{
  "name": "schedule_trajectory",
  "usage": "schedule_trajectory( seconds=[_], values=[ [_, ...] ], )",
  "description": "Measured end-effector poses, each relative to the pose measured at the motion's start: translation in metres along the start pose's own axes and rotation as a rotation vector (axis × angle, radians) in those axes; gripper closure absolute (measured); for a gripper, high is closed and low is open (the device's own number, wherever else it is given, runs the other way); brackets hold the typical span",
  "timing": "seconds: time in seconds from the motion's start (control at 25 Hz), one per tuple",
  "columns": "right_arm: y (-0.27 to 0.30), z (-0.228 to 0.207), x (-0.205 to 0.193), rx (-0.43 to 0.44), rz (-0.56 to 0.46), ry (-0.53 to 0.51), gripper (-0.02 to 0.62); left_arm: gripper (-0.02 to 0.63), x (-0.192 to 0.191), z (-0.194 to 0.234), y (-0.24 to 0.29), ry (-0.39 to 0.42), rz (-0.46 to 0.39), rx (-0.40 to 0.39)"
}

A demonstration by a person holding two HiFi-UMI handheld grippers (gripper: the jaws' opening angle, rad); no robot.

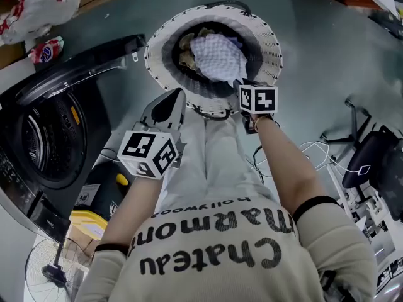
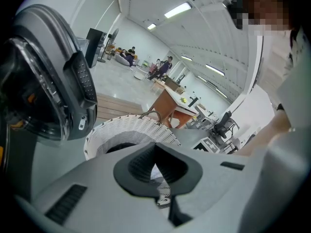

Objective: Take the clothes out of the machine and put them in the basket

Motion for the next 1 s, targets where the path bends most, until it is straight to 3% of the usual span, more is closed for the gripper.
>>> schedule_trajectory(
  seconds=[0.08,0.2,0.36,0.72,0.84,1.0],
  values=[
    [-0.006,0.001,0.004,0.003,-0.036,0.006,0.397,0.598,0.0,-0.006,-0.002,0.032,-0.004,0.004],
    [-0.022,0.004,0.012,0.04,-0.089,0.019,0.396,0.598,-0.001,-0.017,-0.004,0.053,-0.006,0.003],
    [-0.063,0.008,0.026,0.06,-0.173,0.042,0.396,0.598,0.013,-0.035,-0.011,0.02,-0.043,-0.001],
    [-0.182,0.026,0.044,0.131,-0.35,0.182,0.488,0.598,0.082,-0.092,-0.055,0.079,-0.171,-0.021],
    [-0.217,0.04,0.059,0.185,-0.399,0.2,0.531,0.598,0.106,-0.109,-0.065,0.105,-0.226,-0.025],
    [-0.271,0.065,0.072,0.301,-0.486,0.189,0.54,0.598,0.142,-0.139,-0.087,0.155,-0.298,-0.052]
  ],
)
Point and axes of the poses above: the fingertips, and each gripper's own axes: y forward along the fingers, z to its left, x out of its top, the point moved 8 cm from there along -y, backward along the fingers, and after that the axes turned 8 degrees about y, right-handed, at the moved point
